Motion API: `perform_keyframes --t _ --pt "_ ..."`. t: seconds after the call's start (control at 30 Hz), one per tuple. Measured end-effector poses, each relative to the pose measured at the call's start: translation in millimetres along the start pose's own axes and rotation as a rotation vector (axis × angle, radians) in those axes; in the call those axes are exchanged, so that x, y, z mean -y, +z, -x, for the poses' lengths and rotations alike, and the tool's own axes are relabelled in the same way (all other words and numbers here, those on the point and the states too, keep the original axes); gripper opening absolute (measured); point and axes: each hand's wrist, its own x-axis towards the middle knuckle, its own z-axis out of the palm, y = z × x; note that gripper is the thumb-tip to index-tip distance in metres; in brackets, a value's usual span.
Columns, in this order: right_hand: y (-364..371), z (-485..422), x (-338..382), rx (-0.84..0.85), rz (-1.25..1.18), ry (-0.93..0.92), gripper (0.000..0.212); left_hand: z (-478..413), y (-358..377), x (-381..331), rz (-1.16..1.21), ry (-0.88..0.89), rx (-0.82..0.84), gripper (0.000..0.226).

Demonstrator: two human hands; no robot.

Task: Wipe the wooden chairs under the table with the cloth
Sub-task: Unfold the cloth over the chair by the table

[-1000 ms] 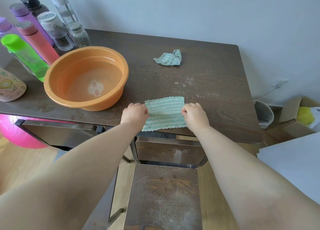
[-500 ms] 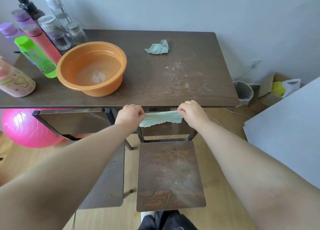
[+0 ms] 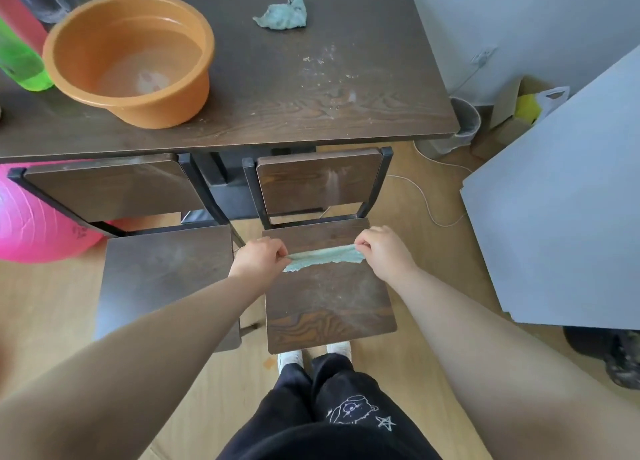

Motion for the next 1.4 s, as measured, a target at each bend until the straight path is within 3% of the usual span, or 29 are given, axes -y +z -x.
perform_keyframes --t 0.3,0.6,0.87,1.4 --pt "77 41 -57 0.139 -0.073 0.098 0.017 19 103 6 0.048 -0.139 0.166 0.016" --pt "159 8 -111 0.233 -0.085 0.14 0.016 -19 182 28 0.069 -0.234 0.223 0.014" --pt "213 -44 -144 0.198 -0.118 0.144 0.017 -81 226 50 0.093 -0.254 0.137 0.016" --pt "240 -132 -167 0.02 -0.095 0.121 0.013 -169 244 64 -0.075 -0.165 -0.056 0.025"
